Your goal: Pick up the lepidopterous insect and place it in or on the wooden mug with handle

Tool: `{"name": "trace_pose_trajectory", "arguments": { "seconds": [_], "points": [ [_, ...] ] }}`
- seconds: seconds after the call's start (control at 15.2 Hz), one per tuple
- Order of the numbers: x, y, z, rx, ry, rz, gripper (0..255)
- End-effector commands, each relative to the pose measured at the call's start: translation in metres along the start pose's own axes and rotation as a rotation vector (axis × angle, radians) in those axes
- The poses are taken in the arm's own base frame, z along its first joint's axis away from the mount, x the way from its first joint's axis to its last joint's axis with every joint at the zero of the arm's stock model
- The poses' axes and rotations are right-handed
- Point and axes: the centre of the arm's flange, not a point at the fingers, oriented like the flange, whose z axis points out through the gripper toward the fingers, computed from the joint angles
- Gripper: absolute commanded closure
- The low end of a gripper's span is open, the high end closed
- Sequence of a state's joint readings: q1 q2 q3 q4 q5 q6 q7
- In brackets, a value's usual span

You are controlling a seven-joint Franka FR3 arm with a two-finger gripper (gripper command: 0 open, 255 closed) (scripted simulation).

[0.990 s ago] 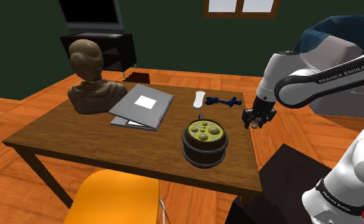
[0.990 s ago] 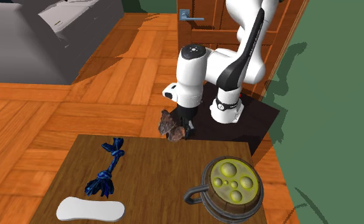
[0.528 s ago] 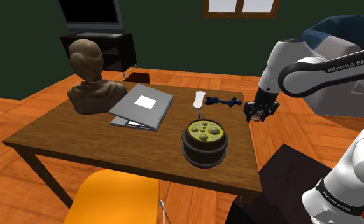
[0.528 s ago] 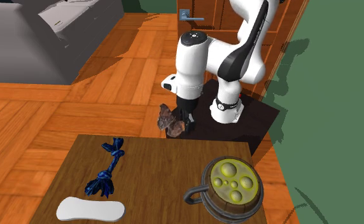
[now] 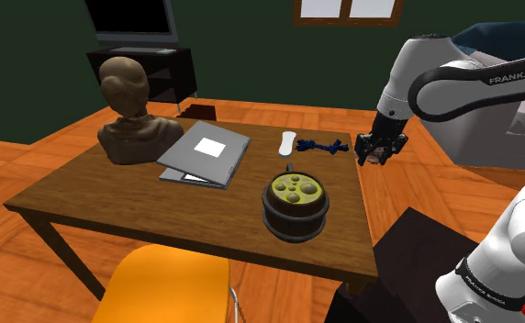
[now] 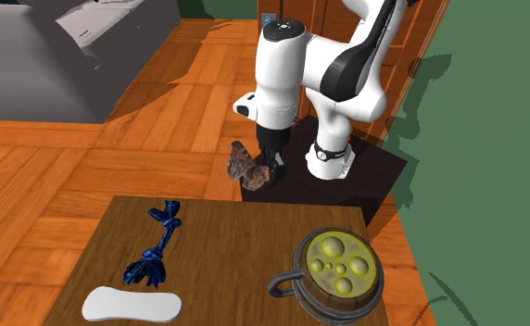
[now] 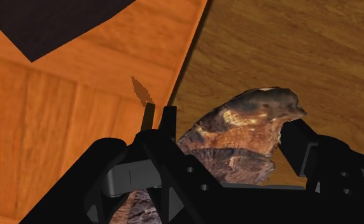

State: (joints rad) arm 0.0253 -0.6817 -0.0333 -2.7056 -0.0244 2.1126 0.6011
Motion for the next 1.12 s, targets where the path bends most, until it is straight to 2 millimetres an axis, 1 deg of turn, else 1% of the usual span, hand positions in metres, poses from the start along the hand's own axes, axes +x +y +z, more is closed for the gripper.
{"name": "trace_pose_trajectory", "arguments": {
  "seconds": [0.0, 0.79, 1.06],
  "points": [
    [0.001, 0.0, -0.011, 0.0, 0.0, 0.0, 255],
    [0.005, -0.003, -0.073, 0.0, 0.0, 0.0, 255],
    [-0.011, -0.054, -0.069, 0.0, 0.0, 0.0, 255]
  ]
}}
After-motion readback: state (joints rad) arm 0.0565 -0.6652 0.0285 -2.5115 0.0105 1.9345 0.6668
